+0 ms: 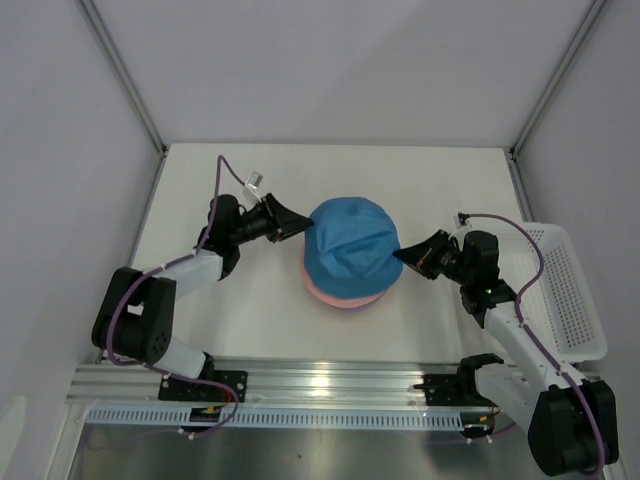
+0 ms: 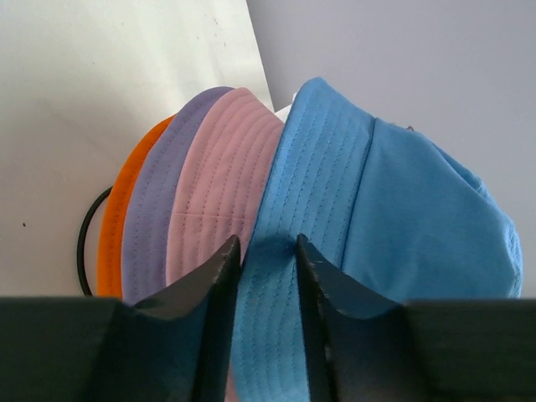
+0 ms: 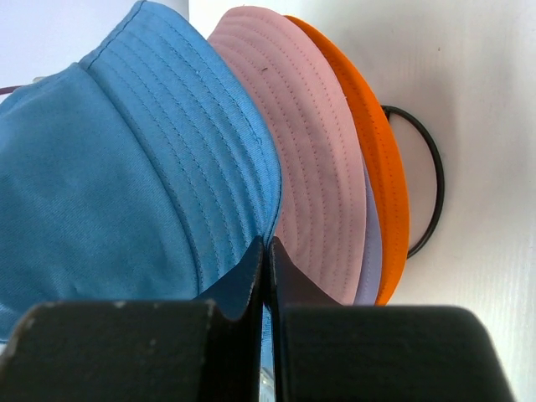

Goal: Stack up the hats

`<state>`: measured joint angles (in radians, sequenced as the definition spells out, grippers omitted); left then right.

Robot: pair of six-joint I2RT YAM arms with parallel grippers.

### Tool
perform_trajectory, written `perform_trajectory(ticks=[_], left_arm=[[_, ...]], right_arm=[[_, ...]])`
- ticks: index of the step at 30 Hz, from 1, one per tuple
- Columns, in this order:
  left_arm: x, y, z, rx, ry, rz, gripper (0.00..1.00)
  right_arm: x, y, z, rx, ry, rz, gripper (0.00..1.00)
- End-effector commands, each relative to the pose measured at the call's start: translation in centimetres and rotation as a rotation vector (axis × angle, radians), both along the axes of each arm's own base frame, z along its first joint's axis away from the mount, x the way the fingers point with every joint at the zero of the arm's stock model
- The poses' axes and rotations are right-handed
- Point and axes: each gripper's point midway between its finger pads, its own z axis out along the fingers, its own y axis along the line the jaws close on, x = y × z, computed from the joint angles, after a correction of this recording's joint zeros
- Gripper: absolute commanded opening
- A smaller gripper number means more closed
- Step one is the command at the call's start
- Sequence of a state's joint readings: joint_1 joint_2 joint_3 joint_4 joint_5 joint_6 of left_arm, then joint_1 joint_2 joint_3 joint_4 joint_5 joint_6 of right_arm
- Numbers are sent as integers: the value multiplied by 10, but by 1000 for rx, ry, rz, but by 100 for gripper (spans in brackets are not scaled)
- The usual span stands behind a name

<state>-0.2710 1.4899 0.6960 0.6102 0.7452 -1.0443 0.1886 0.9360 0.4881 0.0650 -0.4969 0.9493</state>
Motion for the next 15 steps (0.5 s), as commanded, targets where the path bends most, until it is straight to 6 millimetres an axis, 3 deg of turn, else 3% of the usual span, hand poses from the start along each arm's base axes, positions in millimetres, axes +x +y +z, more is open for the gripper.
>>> perform_trajectory(ticks=[1,2,6,10,15], left_arm=[[-11,-5,19,-29,-76,-48,34],[-11,-5,17,-25,-67,-45,32],[-10,-5,6,-6,-28,-28,1],[-6,4,-13,60,55,48,1],[-5,21,-45,195,153,146,1]], right_arm=[[6,-1,5,-9,-27,-9,0],[5,-1,6,-10,-30,-7,0],[6,-2,5,-15,-30,-8,0],[7,-5,-1,-35,-11,-28,0],[6,-10,-25,-92,41,-43,0]])
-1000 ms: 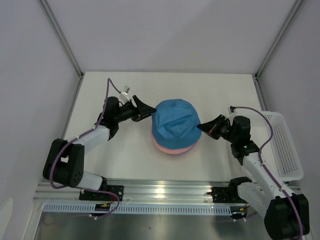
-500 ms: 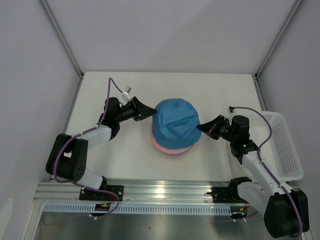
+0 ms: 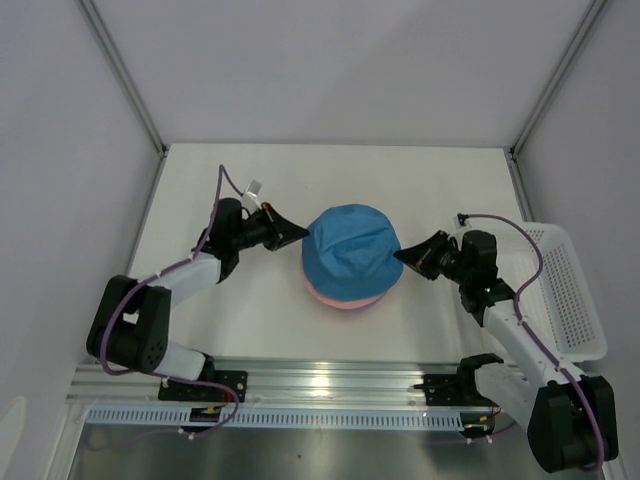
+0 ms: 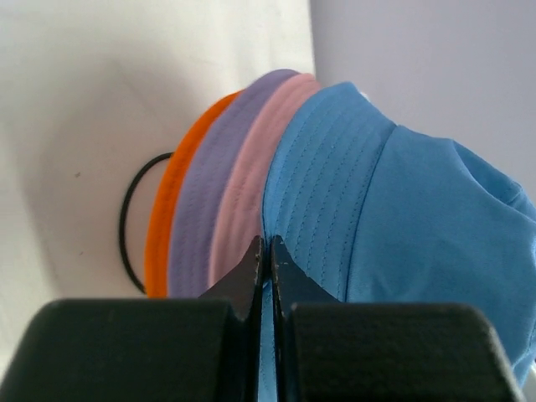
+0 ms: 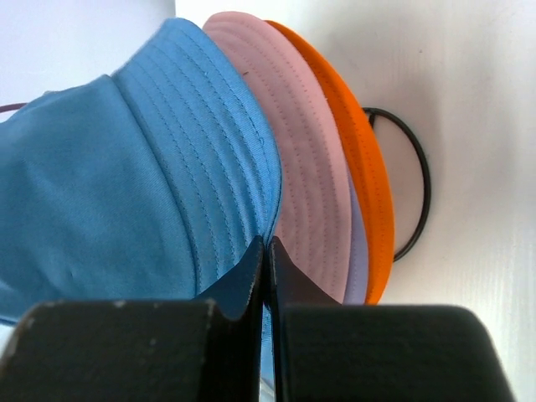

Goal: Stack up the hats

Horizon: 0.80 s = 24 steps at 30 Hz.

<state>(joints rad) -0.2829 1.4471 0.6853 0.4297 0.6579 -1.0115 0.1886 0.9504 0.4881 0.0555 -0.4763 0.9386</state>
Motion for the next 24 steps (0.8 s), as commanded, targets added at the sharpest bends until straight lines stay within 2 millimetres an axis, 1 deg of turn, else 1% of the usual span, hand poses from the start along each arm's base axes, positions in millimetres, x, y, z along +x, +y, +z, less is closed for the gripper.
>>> perform_trajectory(ticks=[1,2,3,4,7,9,10,11,13,14,17,18,19,20,21,22,23,24], left_arm=[[0,17,-26,142,58,88,1],[-1,19,-30,161,56,89,1],[-3,20,-36,174,74,92,1],[-4,22,-41,184,82,98,1],[-8,22,-46,195,85,97,1],[-11,22,-52,231,86,100,1],[-13,19,-55,251,86,90,1],[-10,21,-57,284,76,104,1],[-14,17,-64,311,93,91,1],[-15,20,-69,325,103,102,1],[-19,18,-73,330,104,98,1],[-19,18,-71,329,97,94,1],[-20,18,-69,327,91,93,1],[-20,18,-67,333,80,88,1],[-18,18,-63,337,68,87,3],[-16,18,-57,338,52,84,8],[-17,19,-52,356,33,76,21],[-17,21,-48,368,25,78,29]], right_arm=[[3,-9,-24,-80,36,-30,0],[3,-8,-28,-84,38,-27,0],[1,-8,-38,-98,59,-20,0],[0,-7,-41,-103,64,-17,0],[-2,-4,-53,-142,69,-10,0],[-4,-2,-60,-167,72,2,0],[-4,-1,-64,-181,72,7,0],[-6,-1,-67,-190,83,10,0],[-10,-1,-77,-206,103,19,0],[-11,0,-78,-206,105,21,0],[-13,0,-78,-217,100,27,0],[-12,-1,-76,-224,93,26,9],[-12,-3,-73,-235,92,24,14],[-9,-5,-66,-259,73,22,27],[-7,-5,-59,-270,54,23,37],[-7,-8,-56,-285,52,22,48],[2,-8,-38,-306,-3,24,63],[5,-8,-30,-320,-21,29,68]])
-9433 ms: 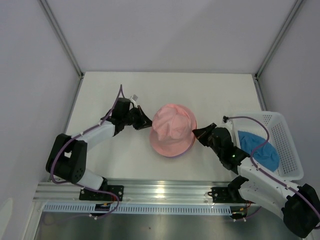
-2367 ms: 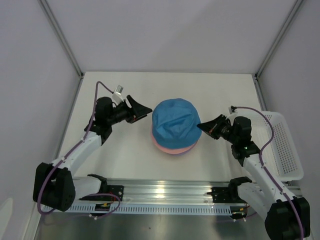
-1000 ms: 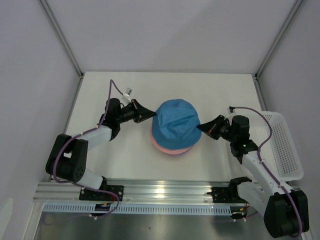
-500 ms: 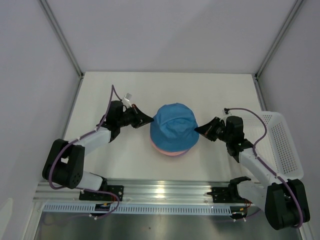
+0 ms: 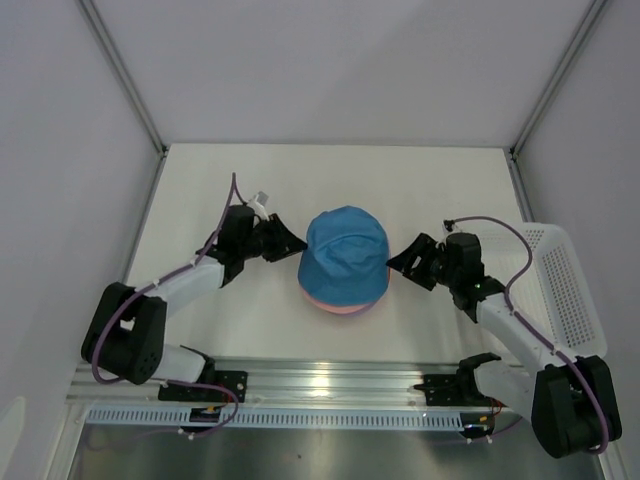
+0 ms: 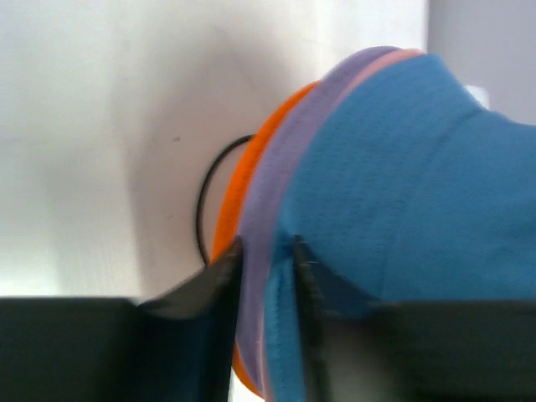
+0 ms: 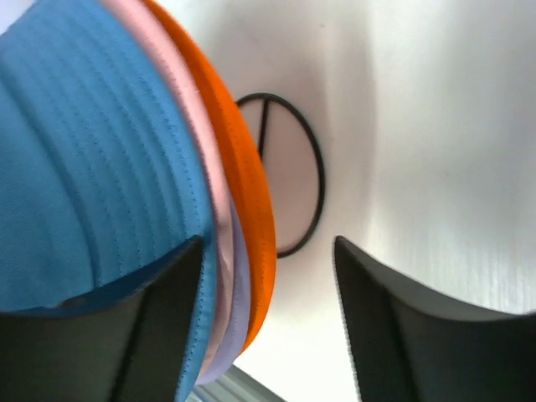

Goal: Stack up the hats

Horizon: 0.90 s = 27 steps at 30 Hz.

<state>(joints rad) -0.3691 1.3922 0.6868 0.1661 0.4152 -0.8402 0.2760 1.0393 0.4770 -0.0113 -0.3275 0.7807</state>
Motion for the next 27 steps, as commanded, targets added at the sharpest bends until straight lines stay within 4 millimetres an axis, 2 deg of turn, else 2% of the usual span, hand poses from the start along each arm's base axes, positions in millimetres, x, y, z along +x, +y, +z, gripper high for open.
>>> perform_trajectory(ticks=[1,2,3,4,5,6,7,8,9,10,11,12,13,14,15,16,18,19,21,24,25,26,27], left_arm=[[6,13,14,112,-50,13,38],[1,18,16,148,-47,7,53],[2,22,22,170,-59,18,61],[12,23,47,177,-115,33,70],[7,27,51,208,-114,27,89],[10,29,77,207,-175,37,95],[13,34,96,228,-225,49,99],[8,40,101,258,-219,56,100],[7,46,128,262,-278,79,99],[5,53,139,285,-296,100,99],[5,65,160,333,-338,136,100],[3,72,170,355,-362,156,99],[-3,82,184,389,-410,169,100],[-9,91,210,411,-444,196,100],[-13,101,219,440,-459,225,99],[-23,110,233,469,-498,233,100],[-42,128,266,501,-548,272,99],[-58,137,277,521,-574,275,100],[-71,150,285,541,-596,313,100],[-95,167,273,577,-580,338,99],[-97,172,253,611,-536,339,100],[-107,178,248,616,-532,346,99],[-109,179,238,629,-512,341,99]], right_arm=[[8,-10,26,-126,-61,21,72],[17,-12,44,-143,-92,12,77],[20,-14,50,-173,-110,23,79],[18,-17,51,-196,-94,29,80],[23,-22,58,-215,-103,19,80],[30,-23,78,-219,-142,15,83],[30,-28,83,-240,-142,17,86],[33,-31,93,-246,-156,10,88],[44,-41,119,-251,-203,-27,97],[45,-50,125,-280,-201,-34,99],[48,-57,135,-299,-214,-54,99],[55,-72,144,-317,-215,-93,100],[58,-81,169,-343,-246,-100,100],[60,-88,178,-355,-253,-113,100],[62,-102,178,-379,-218,-135,99],[66,-108,202,-401,-270,-145,99],[67,-117,208,-438,-252,-158,100],[73,-133,216,-471,-258,-201,99],[74,-140,219,-494,-254,-219,100],[66,-148,225,-515,-275,-232,99],[63,-150,228,-518,-292,-247,100],[55,-153,236,-522,-319,-267,100],[51,-154,236,-517,-325,-277,100]])
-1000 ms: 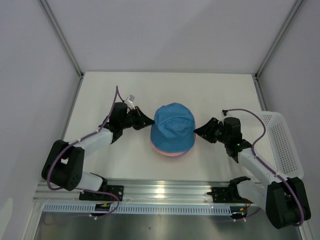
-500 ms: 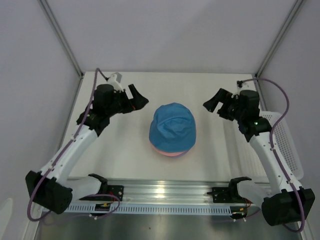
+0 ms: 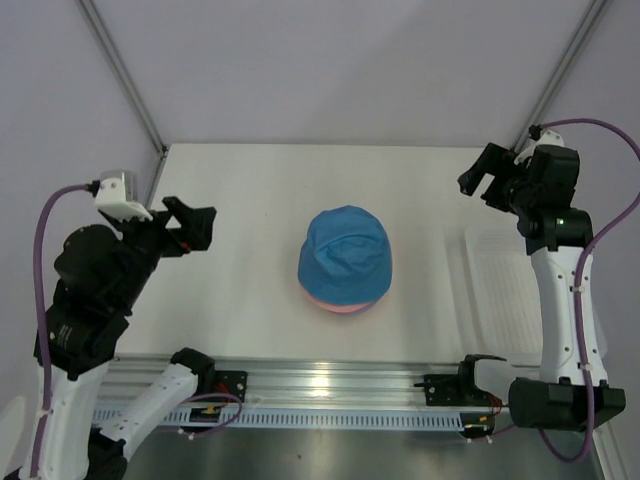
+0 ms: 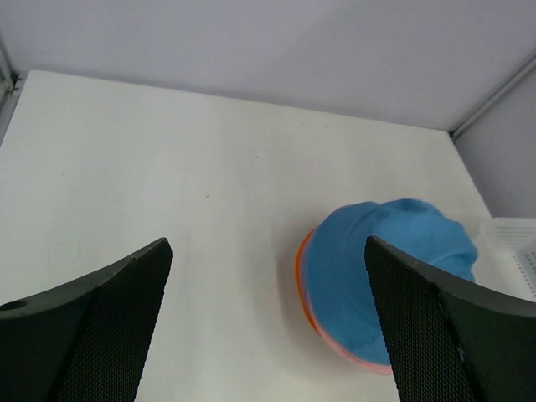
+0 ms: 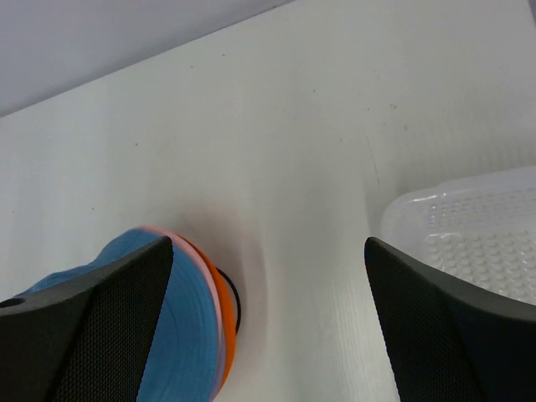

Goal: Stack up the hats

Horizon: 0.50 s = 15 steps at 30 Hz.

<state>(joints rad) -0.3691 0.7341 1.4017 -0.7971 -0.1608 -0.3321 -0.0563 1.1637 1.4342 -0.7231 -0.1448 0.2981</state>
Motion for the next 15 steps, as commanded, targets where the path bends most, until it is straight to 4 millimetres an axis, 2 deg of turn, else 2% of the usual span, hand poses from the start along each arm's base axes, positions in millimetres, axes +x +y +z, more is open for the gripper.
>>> perform_trajectory(ticks=[1,2,5,8,15], left_arm=[[-10,19,-68,127,192,64,100],[-16,21,-69,118,189,66,99],[-20,15,-88,80,222,47,99],[-25,7,-94,36,213,3,100],[-29,4,-92,4,215,-5,100]], right_arm=[[-25,-10,16,-46,-60,-30,100],[-32,-10,23,-46,-92,-31,100],[-40,-9,25,-25,-115,-42,100],[-48,-6,26,-22,-118,-28,100],[-54,-9,26,-39,-134,-42,100]])
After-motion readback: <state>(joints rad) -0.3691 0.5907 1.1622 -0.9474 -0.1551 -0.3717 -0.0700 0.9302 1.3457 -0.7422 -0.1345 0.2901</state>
